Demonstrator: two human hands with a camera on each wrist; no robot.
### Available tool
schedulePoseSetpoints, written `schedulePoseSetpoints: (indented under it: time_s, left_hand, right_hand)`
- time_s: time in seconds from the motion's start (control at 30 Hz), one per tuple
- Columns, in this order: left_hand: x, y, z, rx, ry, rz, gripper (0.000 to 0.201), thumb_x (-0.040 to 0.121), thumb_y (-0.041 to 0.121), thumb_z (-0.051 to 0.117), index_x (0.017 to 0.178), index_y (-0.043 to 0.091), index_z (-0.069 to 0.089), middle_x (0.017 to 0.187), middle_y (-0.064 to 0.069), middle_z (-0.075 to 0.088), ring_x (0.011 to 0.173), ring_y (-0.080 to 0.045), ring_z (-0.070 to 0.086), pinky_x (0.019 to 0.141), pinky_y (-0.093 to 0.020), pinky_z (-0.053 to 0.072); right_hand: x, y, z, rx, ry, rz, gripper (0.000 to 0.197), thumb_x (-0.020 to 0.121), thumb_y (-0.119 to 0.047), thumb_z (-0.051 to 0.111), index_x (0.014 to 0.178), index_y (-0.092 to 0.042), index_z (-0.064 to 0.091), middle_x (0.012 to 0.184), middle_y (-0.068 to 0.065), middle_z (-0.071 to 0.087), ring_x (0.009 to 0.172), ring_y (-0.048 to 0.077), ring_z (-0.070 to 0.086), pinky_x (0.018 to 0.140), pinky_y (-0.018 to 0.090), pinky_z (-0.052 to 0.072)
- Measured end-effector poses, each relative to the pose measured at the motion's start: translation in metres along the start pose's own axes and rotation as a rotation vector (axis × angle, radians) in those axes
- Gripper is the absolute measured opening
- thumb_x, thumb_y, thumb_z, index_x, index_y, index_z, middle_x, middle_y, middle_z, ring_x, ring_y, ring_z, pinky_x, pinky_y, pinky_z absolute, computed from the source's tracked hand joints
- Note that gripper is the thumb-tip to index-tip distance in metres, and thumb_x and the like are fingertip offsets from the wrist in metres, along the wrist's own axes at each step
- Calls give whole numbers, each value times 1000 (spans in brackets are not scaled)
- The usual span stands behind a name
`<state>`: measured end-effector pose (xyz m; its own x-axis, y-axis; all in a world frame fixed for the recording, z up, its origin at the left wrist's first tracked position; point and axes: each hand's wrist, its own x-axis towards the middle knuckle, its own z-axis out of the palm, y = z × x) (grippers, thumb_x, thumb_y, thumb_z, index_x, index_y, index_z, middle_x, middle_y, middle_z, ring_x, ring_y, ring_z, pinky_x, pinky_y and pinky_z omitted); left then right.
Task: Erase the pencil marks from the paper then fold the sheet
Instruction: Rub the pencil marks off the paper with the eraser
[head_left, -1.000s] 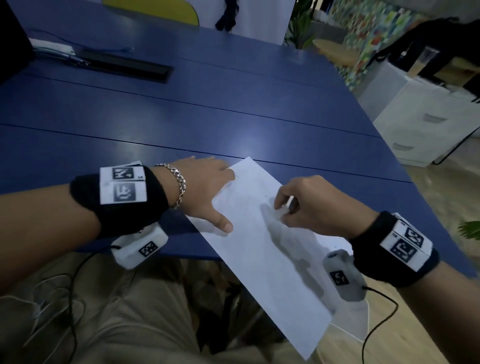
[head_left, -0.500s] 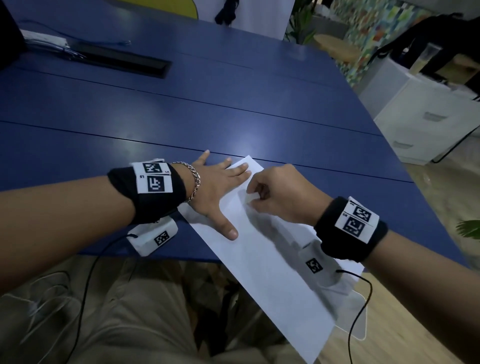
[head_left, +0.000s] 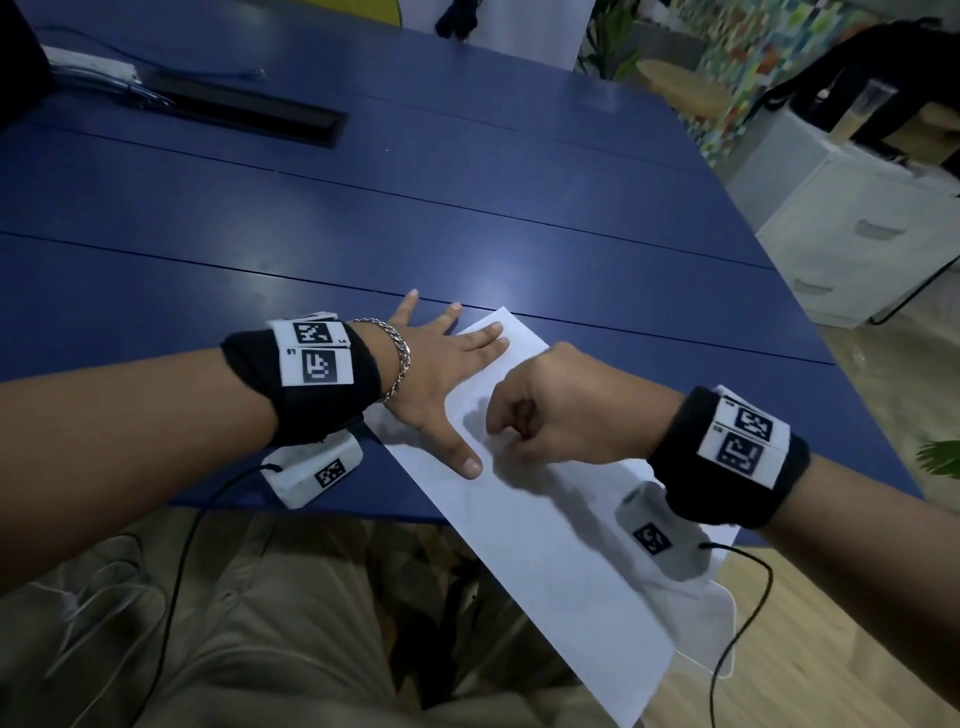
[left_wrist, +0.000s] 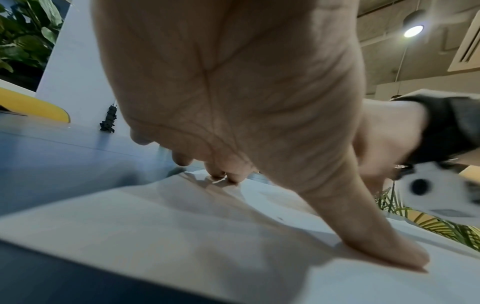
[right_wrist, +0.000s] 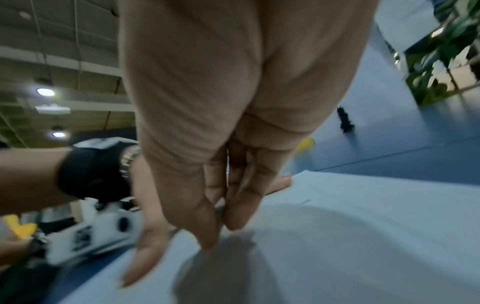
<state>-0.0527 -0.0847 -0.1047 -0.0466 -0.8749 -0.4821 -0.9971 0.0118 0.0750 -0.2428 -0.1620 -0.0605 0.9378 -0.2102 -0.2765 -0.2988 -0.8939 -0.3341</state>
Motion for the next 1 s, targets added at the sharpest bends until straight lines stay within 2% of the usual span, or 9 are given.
schedulePoseSetpoints:
  time_s: [0.13, 0.2, 0.27, 0.4, 0.6, 0.7, 0.77, 0.87, 1.0]
  left_hand:
    - [0, -1, 0, -33, 12, 17, 151, 43, 108, 51, 158, 43, -24, 168, 18, -27, 155, -32, -26, 112, -74, -23]
    - [0, 0, 0, -33, 10, 16, 151, 43, 108, 51, 158, 45, -23, 168, 18, -28, 155, -33, -26, 111, -75, -23]
    - [-1, 0, -1, -19, -1, 4, 152, 43, 108, 50, 159, 41, -22, 168, 18, -27, 155, -33, -27, 111, -74, -23]
    - [-3, 2, -2, -2, -19, -14, 153, 46, 108, 48, 160, 35, -24, 168, 19, -28, 155, -32, -26, 112, -74, -21]
    - [-4, 2, 1, 34, 12, 30, 143, 52, 109, 42, 161, 40, -18, 172, 4, -20, 158, -31, -20, 118, -66, -21]
    - [-6, 4, -6, 27, 115, 83, 133, 61, 104, 47, 166, 34, 3, 156, -9, 28, 148, -31, 24, 124, -46, 11]
    - [-7, 4, -9, 46, 180, 78, 128, 66, 96, 56, 166, 31, 10, 143, -4, 36, 131, -26, 37, 112, -38, 28]
    - [-6, 1, -5, 54, 69, -2, 131, 67, 98, 52, 166, 33, -5, 174, 6, -3, 159, -35, 2, 126, -59, 6]
    - [0, -5, -2, 24, 11, -83, 142, 50, 110, 40, 160, 43, -21, 168, 20, -25, 156, -40, -21, 117, -75, -10]
  right_hand:
    - [17, 15, -5, -59, 166, 69, 19, 76, -24, 74, 95, -25, 76, 75, -11, 71, 69, 5, 64, 70, 21, 54]
    - [19, 18, -1, -59, 245, 81, 22, 76, -22, 74, 98, -22, 77, 73, -11, 70, 66, 4, 62, 67, 16, 50]
    - [11, 10, 5, -25, 172, 40, 17, 77, -22, 74, 94, -24, 75, 70, -14, 68, 65, 1, 62, 63, 9, 45]
    - [-8, 2, 3, 80, -33, 35, 19, 77, -34, 84, 93, -28, 77, 75, -14, 71, 73, 0, 66, 65, 13, 50]
    - [-33, 42, 1, 53, 177, 244, 15, 80, -25, 80, 94, -28, 76, 76, -11, 70, 73, 3, 65, 67, 21, 53]
    - [-40, 41, 7, 71, 197, 245, 15, 82, -22, 78, 97, -27, 77, 78, -10, 71, 74, 2, 66, 70, 23, 56]
    - [-38, 40, 3, 54, 158, 231, 16, 81, -23, 78, 95, -28, 77, 78, -11, 72, 74, 2, 66, 69, 21, 55]
    - [-25, 38, -5, 17, 136, 196, 17, 81, -25, 78, 98, -29, 76, 87, -14, 73, 79, -1, 66, 70, 13, 52]
    - [6, 30, -1, 48, 272, 134, 19, 86, -24, 76, 105, -24, 76, 94, -13, 71, 80, 1, 67, 73, 20, 55]
